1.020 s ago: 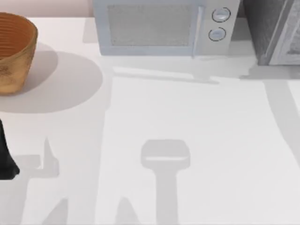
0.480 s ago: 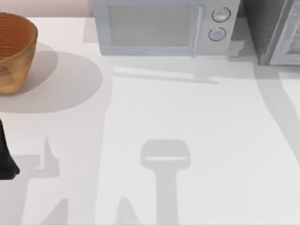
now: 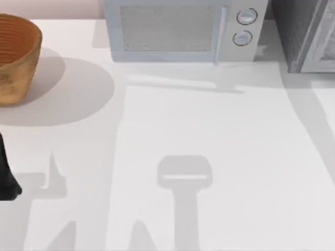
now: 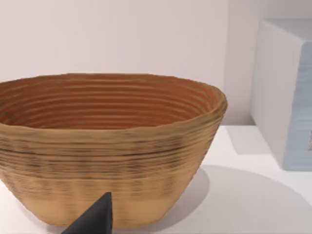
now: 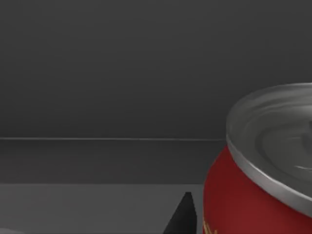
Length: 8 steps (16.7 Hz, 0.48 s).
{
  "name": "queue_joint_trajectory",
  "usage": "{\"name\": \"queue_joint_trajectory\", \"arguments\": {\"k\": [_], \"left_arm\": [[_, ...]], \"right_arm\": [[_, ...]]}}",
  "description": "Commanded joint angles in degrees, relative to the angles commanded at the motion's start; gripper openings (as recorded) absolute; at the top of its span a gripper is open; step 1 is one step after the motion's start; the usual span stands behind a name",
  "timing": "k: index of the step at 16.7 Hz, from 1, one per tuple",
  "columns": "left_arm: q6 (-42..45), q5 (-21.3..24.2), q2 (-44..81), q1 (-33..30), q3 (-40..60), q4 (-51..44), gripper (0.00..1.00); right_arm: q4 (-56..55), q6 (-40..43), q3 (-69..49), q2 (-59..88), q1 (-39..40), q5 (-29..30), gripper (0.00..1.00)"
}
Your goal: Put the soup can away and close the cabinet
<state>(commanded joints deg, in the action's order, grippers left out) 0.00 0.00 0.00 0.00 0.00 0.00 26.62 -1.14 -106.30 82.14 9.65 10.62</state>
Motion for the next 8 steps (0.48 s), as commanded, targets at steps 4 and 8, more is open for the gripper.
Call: {"name": "queue_joint_trajectory", "arguments": {"k": [4, 8], "left_arm": [[0.0, 0.0, 0.0, 0.0, 0.0, 0.0, 1.00], [0.0, 0.0, 0.0, 0.0, 0.0, 0.0, 1.00]], "right_arm": [[3.6, 0.0, -15.8, 11.2, -1.0, -0.9, 0.00], [6.9, 0.0, -34.5, 23.2, -2.1, -1.9, 0.00]]}}
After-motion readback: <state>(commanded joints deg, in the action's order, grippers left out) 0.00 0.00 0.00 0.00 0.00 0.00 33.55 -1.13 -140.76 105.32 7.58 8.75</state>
